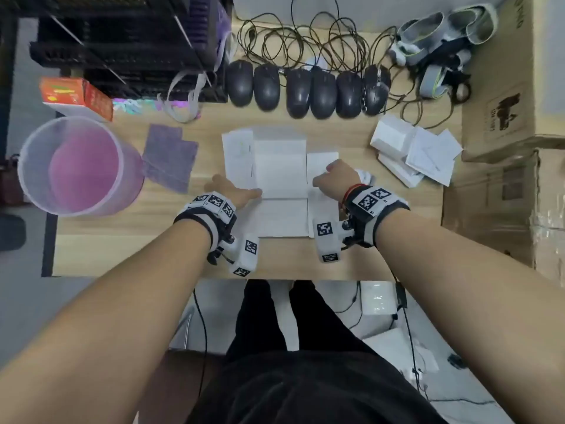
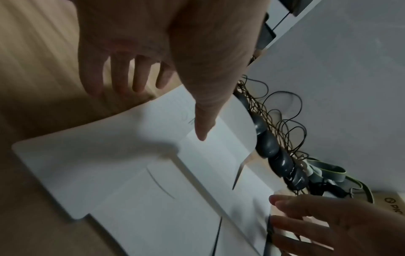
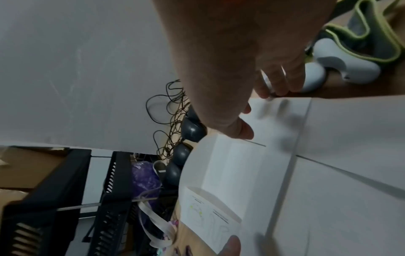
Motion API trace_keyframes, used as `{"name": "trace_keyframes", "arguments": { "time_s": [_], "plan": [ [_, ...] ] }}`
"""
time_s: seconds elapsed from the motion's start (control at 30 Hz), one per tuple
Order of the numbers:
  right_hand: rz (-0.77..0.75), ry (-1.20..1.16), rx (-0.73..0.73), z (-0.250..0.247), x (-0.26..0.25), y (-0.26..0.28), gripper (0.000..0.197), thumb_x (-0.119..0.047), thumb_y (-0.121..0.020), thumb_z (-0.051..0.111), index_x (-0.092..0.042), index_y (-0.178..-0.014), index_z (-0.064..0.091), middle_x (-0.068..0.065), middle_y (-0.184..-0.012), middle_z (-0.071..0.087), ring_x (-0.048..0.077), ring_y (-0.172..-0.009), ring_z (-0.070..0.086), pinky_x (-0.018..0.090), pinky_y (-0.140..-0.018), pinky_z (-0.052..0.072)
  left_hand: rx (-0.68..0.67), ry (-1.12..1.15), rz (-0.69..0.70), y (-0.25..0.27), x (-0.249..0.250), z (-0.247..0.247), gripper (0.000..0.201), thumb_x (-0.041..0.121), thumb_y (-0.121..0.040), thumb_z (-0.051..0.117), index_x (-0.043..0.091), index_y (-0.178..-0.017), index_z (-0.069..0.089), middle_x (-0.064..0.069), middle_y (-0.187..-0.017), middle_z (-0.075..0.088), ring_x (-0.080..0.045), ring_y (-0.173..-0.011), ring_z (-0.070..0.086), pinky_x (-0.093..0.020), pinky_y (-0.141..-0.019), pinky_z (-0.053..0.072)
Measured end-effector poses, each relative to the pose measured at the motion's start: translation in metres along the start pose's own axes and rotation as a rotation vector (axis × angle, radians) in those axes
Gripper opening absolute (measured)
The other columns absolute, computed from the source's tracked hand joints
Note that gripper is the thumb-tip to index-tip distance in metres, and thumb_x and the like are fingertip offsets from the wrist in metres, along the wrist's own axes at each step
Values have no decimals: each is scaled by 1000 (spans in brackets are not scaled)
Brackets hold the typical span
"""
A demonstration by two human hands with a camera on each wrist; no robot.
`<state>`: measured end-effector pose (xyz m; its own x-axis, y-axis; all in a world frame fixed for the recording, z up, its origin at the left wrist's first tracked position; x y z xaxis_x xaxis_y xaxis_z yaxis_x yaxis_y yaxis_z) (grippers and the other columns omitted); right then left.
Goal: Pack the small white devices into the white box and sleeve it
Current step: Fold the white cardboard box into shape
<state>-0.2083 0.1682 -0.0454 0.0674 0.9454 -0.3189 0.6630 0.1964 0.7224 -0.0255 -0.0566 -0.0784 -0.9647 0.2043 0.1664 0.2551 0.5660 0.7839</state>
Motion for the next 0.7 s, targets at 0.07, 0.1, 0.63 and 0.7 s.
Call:
{"name": "trace_keyframes", "arguments": {
  "time_s": [0.07,0.1,0.63,0.7],
  "plan": [
    [47,-25,36,6,5,-2,55,-26,-84,58,-10,-134,43,14,-129,53,30,-107,56,35,-82,50,10,8,-5,-8,-4,2,142,80,-30,72,7,-147,36,-17,-148,47,-41,-124,54,-53,-99,50],
    [68,-32,43,10,8,-1,55,-26,-83,58,-9,-133,41,14,-130,52,32,-109,56,38,-86,52,-4,-5,-8,-6,-4,5,142,80,-34,74,6,-149,33,-17,-151,42,-42,-128,51,-53,-103,48],
    [-47,-251,61,6,-13,10,37,-27,-83,67,-16,-116,54,-1,-102,60,22,-95,62,31,-73,50,-155,240,44,0,4,2,135,84,-53,75,8,-154,26,-10,-154,43,-34,-136,46,-47,-108,42],
    [-38,-262,28,9,-15,11,41,-31,-82,68,-17,-117,53,1,-106,63,23,-97,65,36,-80,55,-174,273,42,-3,3,1,124,76,-64,75,7,-155,27,-10,-154,43,-33,-136,45,-43,-104,43]
  ]
}}
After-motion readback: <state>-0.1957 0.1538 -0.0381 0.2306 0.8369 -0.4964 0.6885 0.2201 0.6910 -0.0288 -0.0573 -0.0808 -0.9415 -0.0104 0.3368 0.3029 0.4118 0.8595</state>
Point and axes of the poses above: each hand's wrist, its own y-axis away from the middle knuckle, its own z-axis out of the palm, x = y × z, the point moved 10 cm from there along -y, towards the middle knuckle
